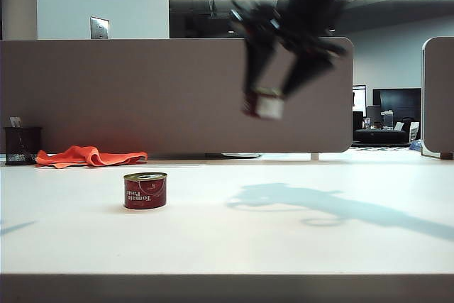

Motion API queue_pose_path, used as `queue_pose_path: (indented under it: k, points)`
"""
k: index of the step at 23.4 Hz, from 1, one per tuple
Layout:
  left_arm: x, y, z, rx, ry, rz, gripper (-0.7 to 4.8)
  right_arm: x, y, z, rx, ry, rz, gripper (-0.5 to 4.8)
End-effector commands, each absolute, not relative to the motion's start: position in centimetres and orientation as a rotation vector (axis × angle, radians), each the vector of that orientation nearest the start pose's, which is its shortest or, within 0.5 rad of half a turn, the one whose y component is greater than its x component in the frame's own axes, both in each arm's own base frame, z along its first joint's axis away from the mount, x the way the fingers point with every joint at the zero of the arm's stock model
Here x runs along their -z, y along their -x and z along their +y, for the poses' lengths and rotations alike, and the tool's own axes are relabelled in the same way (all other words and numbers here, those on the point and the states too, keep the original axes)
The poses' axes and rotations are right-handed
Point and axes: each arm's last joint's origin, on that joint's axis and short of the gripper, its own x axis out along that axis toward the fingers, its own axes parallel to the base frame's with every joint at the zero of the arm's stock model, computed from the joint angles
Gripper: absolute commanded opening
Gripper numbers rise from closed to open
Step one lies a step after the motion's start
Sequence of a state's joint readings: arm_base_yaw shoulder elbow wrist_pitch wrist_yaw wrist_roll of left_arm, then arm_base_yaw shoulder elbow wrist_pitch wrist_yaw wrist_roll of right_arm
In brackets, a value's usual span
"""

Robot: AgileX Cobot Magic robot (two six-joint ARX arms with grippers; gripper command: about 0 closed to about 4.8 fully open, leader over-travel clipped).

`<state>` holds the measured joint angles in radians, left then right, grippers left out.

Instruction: Stack a can of tomatoes on the right onto the can of tomatoes on the left.

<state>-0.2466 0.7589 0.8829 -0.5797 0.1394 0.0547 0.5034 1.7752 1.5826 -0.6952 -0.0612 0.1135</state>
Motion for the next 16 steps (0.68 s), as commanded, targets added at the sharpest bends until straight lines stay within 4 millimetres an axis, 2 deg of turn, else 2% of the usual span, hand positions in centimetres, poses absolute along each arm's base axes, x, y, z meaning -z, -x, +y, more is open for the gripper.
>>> queue_pose_path:
  k: [1,3,5,9,13,16]
  points:
    - [-33.0,-14.3,-3.8,0.352,-0.134,0.479,3.50,-32.1,-33.0,21.1,-0.530,0.104,0.807,2.74]
    - [-32.8,-14.2,-3.7,0.310,-0.168,0.509,3.50,-33.0,-32.2,23.2,-0.573,0.118,0.732,2.74]
    - [-32.7,-14.2,-3.6,0.286,-0.185,0.521,3.50,-32.8,-31.5,25.4,-0.612,0.129,0.682,2.74]
    - [-32.7,-14.2,-3.6,0.286,-0.182,0.522,3.50,-31.2,-31.5,27.5,-0.624,0.170,0.713,2.74]
    - [-32.7,-14.1,-3.6,0.286,-0.182,0.522,3.50,-28.9,-32.7,29.9,-0.638,0.200,0.764,2.74]
    - [-32.7,-14.1,-3.6,0.286,-0.182,0.522,3.50,-27.9,-33.5,30.9,-0.636,0.221,0.806,2.74]
